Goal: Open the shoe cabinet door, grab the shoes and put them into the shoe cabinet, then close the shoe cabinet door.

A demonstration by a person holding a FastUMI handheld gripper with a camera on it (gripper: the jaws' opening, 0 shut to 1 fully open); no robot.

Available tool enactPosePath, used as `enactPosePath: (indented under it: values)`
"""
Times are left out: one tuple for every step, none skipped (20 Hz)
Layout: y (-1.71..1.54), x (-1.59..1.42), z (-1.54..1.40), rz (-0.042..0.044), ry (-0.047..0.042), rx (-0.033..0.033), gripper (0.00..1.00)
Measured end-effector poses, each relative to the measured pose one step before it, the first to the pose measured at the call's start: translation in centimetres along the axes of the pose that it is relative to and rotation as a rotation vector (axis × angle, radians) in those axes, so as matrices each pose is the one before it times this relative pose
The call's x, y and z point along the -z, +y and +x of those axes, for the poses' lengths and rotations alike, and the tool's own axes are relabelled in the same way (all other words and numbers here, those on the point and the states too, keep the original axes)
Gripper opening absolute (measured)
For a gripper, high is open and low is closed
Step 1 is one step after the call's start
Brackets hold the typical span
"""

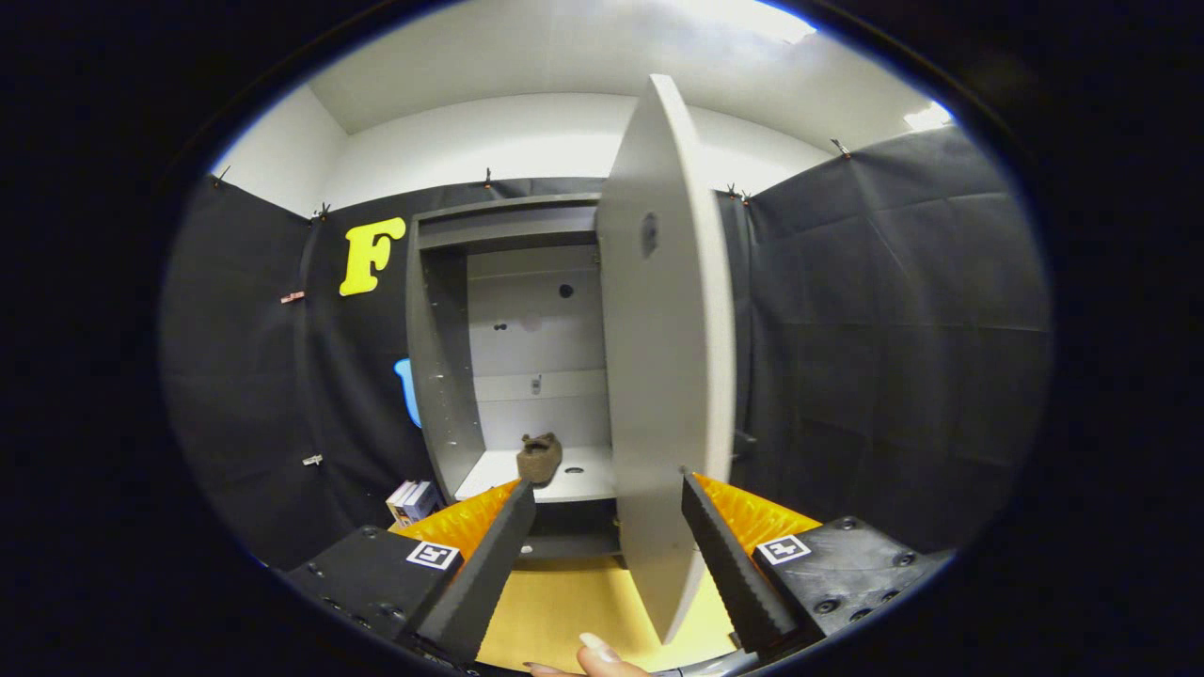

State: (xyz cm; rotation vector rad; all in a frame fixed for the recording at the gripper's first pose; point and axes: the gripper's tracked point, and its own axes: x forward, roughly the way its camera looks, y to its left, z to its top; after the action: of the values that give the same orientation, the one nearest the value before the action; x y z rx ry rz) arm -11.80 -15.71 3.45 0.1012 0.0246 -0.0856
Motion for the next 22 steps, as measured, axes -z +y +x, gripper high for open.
enactPosePath:
  values:
    - [-1.608, -0.156, -0.228, -0.0051, -0.00604, 0.01846, 0.99]
    - [-1.35, -0.075, -0.247, -0.00384, -0.00293, 0.01114, 0.99]
    - [-1.114, -0.064, -0.072, -0.00662, -0.00546, 0.00582, 0.99]
    - [-1.206, -0.084, -0.029, -0.00507, -0.00466, 0.00782, 0.99]
    - [-1.344, 0.147, 0.335, -0.00401, -0.00316, 0.00885, 0.99]
    - [-1.136, 0.015, 0.346, -0.00221, -0.00339, 0.00603, 0.99]
    - [-0.928, -0.086, 0.332, 0.00131, -0.00462, 0.00196, 0.99]
    - [-0.787, 0.032, 0.528, 0.00334, -0.00472, -0.00117, 0.99]
    - [-0.728, 0.056, 0.605, 0.00464, -0.00095, -0.0032, 0.99]
    - [-0.766, 0.372, 0.756, 0.00339, 0.00372, -0.00032, 0.99]
    - [-0.655, 0.382, 0.785, -0.00022, 0.00896, -0.00165, 0.99]
    - [-0.836, 0.522, 0.852, -0.00491, 0.01302, 0.00333, 0.99]
    - [-0.549, 0.492, 0.931, -0.00436, 0.01286, -0.00006, 0.99]
    - [-0.444, 0.46, 1.064, -0.00242, 0.01149, -0.00241, 0.99]
    - [-0.263, 0.444, 1.162, 0.0012, 0.01504, -0.00547, 0.99]
    - [-0.203, 0.367, 0.859, 0.00513, 0.01518, -0.00945, 0.99]
    - [-0.111, 0.283, 0.83, 0.00514, 0.01582, -0.01044, 0.99]
    - [0.051, 0.374, 0.788, 0.0027, 0.01528, -0.01202, 0.99]
    - [0.107, 0.356, 0.619, -0.00137, 0.01574, -0.0132, 0.98]
    - [0.17, 0.49, 0.538, -0.00776, 0.01606, -0.01009, 0.98]
    - [0.09, 0.35, 0.423, -0.0078, 0.01279, 0.00234, 0.98]
    - [0.703, 0.068, 0.2, 0.00203, 0.01048, -0.02028, 0.97]
